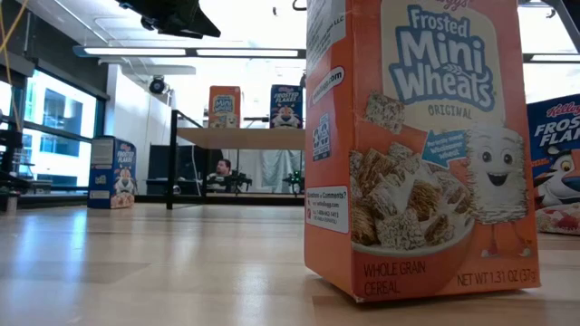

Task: Stack cereal on shelf
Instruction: Put the right yellow cereal box on the shelf aligned with the other yellow cereal box, then put the top blue cereal box on the shelf aligned with the other blue cereal box

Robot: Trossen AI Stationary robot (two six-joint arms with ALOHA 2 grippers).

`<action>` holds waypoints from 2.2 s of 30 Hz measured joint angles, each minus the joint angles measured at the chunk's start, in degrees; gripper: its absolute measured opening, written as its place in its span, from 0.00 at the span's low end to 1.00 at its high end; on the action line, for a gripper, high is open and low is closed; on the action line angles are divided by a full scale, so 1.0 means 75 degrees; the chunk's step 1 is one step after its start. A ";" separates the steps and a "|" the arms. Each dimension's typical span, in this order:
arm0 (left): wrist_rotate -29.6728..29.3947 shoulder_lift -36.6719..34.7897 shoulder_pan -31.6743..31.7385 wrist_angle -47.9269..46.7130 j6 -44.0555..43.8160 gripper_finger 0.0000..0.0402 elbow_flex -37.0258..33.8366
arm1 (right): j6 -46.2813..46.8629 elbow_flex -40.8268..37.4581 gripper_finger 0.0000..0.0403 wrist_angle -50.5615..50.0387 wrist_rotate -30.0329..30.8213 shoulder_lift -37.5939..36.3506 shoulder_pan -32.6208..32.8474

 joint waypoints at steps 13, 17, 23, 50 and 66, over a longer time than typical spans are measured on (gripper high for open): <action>0.0003 0.0000 -0.0002 0.0002 0.0002 0.82 0.0000 | -0.0055 0.0000 0.64 0.0081 0.0287 0.0000 0.0000; 0.0000 0.0000 -0.0002 0.0000 0.0002 0.82 0.0000 | -0.0058 0.0000 0.64 0.0091 0.0346 -0.0037 0.0000; 0.0000 0.0000 -0.0001 0.0000 0.0002 0.82 0.0000 | -0.0040 0.0006 0.64 0.0171 0.0391 -0.0326 0.0000; 0.0001 0.0000 -0.0001 0.0000 0.0002 0.82 0.0000 | 0.1783 0.0006 0.64 0.0527 -0.1004 -0.2540 0.0082; 0.0009 0.0000 0.0025 0.0433 0.0919 0.82 0.0000 | 0.2769 0.0006 0.64 -0.0155 0.0682 -0.3285 0.1361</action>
